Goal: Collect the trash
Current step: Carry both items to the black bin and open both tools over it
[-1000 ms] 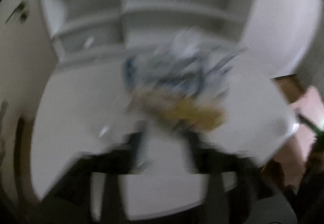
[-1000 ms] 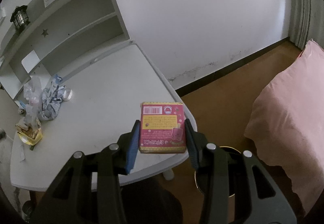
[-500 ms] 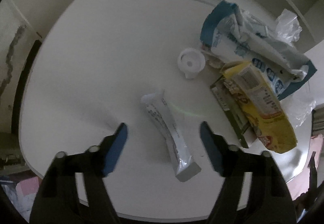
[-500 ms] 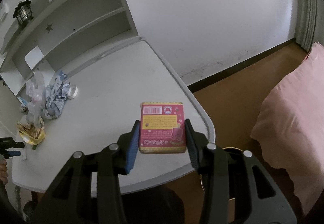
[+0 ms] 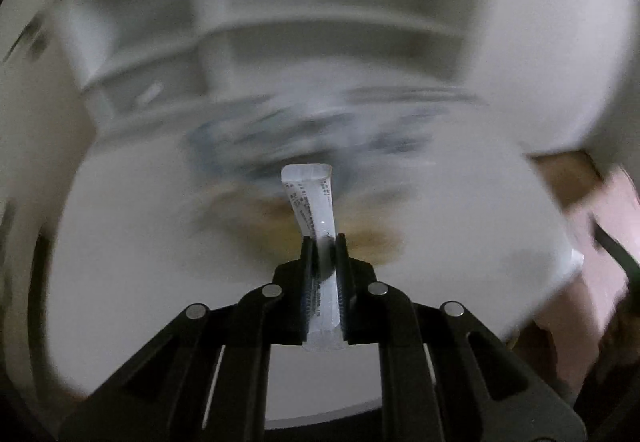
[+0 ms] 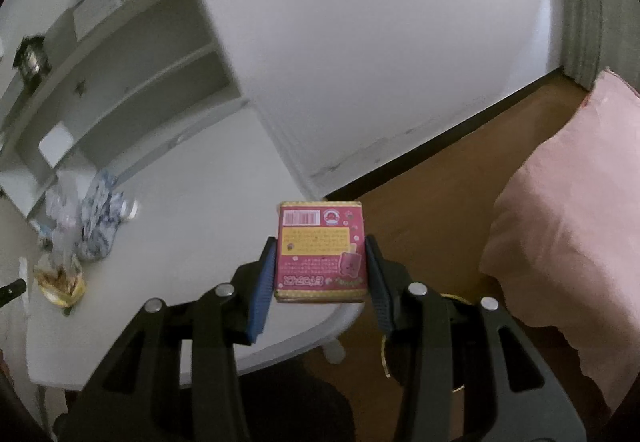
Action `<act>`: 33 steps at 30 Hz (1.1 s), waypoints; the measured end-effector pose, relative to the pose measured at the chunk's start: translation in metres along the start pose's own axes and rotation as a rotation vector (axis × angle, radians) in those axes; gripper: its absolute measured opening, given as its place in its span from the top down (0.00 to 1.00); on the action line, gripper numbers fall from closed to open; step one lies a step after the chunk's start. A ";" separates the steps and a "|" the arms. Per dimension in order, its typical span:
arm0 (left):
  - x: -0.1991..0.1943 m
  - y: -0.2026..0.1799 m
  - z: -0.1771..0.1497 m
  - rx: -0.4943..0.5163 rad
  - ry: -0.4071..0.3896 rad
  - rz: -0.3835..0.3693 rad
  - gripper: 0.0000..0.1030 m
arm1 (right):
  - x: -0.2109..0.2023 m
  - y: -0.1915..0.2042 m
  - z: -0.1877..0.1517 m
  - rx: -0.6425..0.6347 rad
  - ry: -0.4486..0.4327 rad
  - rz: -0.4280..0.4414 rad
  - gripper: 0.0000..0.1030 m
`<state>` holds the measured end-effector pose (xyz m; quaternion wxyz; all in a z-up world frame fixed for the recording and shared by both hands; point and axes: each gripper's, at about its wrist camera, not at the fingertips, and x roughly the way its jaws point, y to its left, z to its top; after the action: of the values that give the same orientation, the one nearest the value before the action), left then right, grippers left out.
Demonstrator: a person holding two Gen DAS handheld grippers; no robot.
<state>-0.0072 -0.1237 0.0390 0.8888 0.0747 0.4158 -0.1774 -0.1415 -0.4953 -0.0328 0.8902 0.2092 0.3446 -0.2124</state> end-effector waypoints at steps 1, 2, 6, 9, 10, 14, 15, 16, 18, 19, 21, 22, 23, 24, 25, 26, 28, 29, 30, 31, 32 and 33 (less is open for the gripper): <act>-0.001 -0.040 0.000 0.083 -0.027 -0.069 0.90 | -0.005 -0.011 0.001 0.019 -0.009 -0.014 0.59; 0.000 -0.072 0.000 0.157 -0.039 -0.132 0.90 | -0.008 -0.024 0.001 0.044 -0.012 -0.028 0.59; 0.012 -0.195 -0.013 0.390 -0.054 -0.383 0.90 | -0.019 -0.075 -0.008 0.135 -0.002 -0.098 0.59; 0.038 -0.266 -0.033 0.490 -0.006 -0.551 0.90 | -0.019 -0.113 -0.021 0.195 0.034 -0.144 0.59; 0.048 -0.283 -0.038 0.506 0.024 -0.589 0.90 | -0.014 -0.124 -0.026 0.215 0.055 -0.155 0.59; 0.106 -0.351 -0.074 0.563 0.180 -0.690 0.90 | 0.021 -0.168 -0.050 0.291 0.160 -0.197 0.59; 0.123 -0.365 -0.083 0.574 0.214 -0.710 0.90 | 0.037 -0.178 -0.057 0.309 0.200 -0.197 0.59; 0.135 -0.374 -0.091 0.581 0.231 -0.716 0.90 | 0.050 -0.187 -0.065 0.327 0.237 -0.194 0.59; 0.170 -0.397 -0.106 0.590 0.307 -0.706 0.90 | 0.080 -0.208 -0.082 0.371 0.327 -0.182 0.59; 0.184 -0.406 -0.113 0.586 0.333 -0.707 0.90 | 0.091 -0.216 -0.091 0.385 0.359 -0.179 0.59; 0.210 -0.416 -0.122 0.605 0.358 -0.686 0.90 | 0.111 -0.232 -0.110 0.421 0.417 -0.178 0.59; 0.219 -0.422 -0.128 0.602 0.389 -0.672 0.90 | 0.120 -0.241 -0.118 0.447 0.443 -0.171 0.59; 0.228 -0.427 -0.135 0.594 0.427 -0.672 0.90 | 0.125 -0.246 -0.124 0.463 0.460 -0.165 0.59; 0.235 -0.435 -0.141 0.592 0.455 -0.678 0.90 | 0.133 -0.252 -0.129 0.481 0.479 -0.157 0.59; 0.241 -0.446 -0.147 0.591 0.466 -0.674 0.90 | 0.137 -0.255 -0.134 0.492 0.493 -0.152 0.59; 0.244 -0.450 -0.150 0.586 0.459 -0.661 0.90 | 0.141 -0.259 -0.138 0.502 0.504 -0.150 0.59; 0.251 -0.455 -0.153 0.592 0.473 -0.653 0.90 | 0.147 -0.264 -0.143 0.513 0.518 -0.146 0.59; 0.255 -0.457 -0.147 0.592 0.478 -0.658 0.90 | 0.147 -0.267 -0.145 0.516 0.520 -0.143 0.59; 0.257 -0.463 -0.142 0.592 0.481 -0.659 0.90 | 0.148 -0.270 -0.146 0.518 0.520 -0.140 0.59; 0.256 -0.469 -0.141 0.592 0.485 -0.662 0.90 | 0.148 -0.271 -0.146 0.515 0.520 -0.138 0.59; 0.259 -0.463 -0.145 0.591 0.488 -0.665 0.90 | 0.148 -0.269 -0.145 0.511 0.519 -0.136 0.59; 0.269 -0.448 -0.152 0.590 0.488 -0.672 0.90 | 0.150 -0.271 -0.147 0.507 0.518 -0.134 0.59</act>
<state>-0.1256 -0.5641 -0.2579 0.6008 0.2241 0.5445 -0.5407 -0.2594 -0.6763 -0.2986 0.6774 0.4469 0.5079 -0.2889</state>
